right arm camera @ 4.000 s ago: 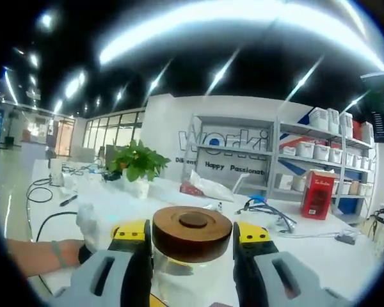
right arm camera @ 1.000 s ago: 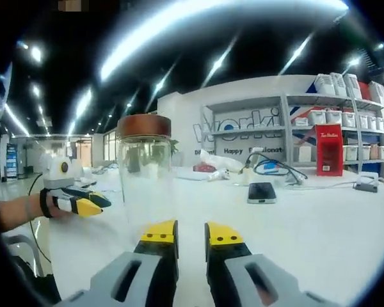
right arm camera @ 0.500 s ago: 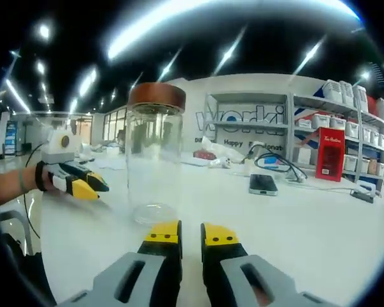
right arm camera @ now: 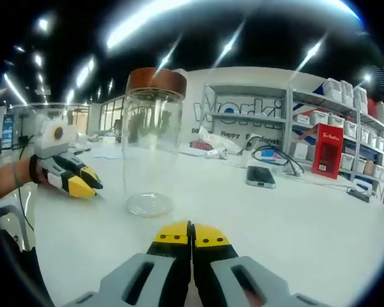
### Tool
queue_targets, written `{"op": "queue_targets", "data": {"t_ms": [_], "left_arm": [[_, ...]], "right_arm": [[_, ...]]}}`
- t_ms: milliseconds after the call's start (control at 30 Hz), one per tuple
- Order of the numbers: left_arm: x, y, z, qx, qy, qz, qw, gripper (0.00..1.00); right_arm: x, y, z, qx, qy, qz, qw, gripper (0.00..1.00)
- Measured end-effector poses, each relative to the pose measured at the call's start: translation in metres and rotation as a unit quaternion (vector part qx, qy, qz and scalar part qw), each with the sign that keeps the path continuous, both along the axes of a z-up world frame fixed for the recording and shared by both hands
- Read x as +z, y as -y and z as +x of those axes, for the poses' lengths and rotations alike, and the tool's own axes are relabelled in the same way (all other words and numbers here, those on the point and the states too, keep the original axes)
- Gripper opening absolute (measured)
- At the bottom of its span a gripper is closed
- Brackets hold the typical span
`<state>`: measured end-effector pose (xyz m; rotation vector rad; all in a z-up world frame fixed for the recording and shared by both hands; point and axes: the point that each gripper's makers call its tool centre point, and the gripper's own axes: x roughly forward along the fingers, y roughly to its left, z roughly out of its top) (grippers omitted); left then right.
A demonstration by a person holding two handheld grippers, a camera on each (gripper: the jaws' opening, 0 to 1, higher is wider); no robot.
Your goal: Clamp the coffee can twist off the lid put the lid on the table pick up the lid cover the can tighten the lid
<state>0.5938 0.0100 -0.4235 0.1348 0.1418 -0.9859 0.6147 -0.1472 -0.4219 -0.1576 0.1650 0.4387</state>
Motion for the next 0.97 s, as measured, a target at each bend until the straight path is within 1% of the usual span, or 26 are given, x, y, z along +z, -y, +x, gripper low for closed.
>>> {"op": "queue_targets", "data": {"t_ms": [67, 200, 267, 467, 800, 967], "left_arm": [[-0.001, 0.001, -0.001, -0.003, 0.000, 0.002, 1.0000, 0.00], [-0.002, 0.001, -0.002, -0.005, -0.002, 0.007, 1.0000, 0.00], [-0.002, 0.002, -0.003, -0.008, -0.002, 0.006, 0.9999, 0.00], [-0.003, 0.003, -0.005, -0.012, -0.004, 0.008, 0.9999, 0.00], [-0.003, 0.002, -0.004, -0.011, -0.009, 0.006, 0.9999, 0.00], [-0.006, 0.002, -0.004, -0.009, -0.007, 0.018, 0.9998, 0.00]], "right_arm": [[-0.003, 0.000, 0.000, -0.001, -0.007, -0.007, 0.9999, 0.00], [-0.007, -0.001, -0.001, 0.001, -0.022, -0.003, 0.9998, 0.00], [-0.010, -0.001, -0.001, 0.001, -0.028, -0.012, 0.9995, 0.00], [-0.014, -0.002, -0.002, 0.000, -0.035, -0.021, 0.9992, 0.00], [-0.016, -0.001, 0.000, -0.003, -0.039, -0.014, 0.9991, 0.00], [-0.016, -0.001, 0.000, -0.007, -0.035, -0.018, 0.9992, 0.00]]}}
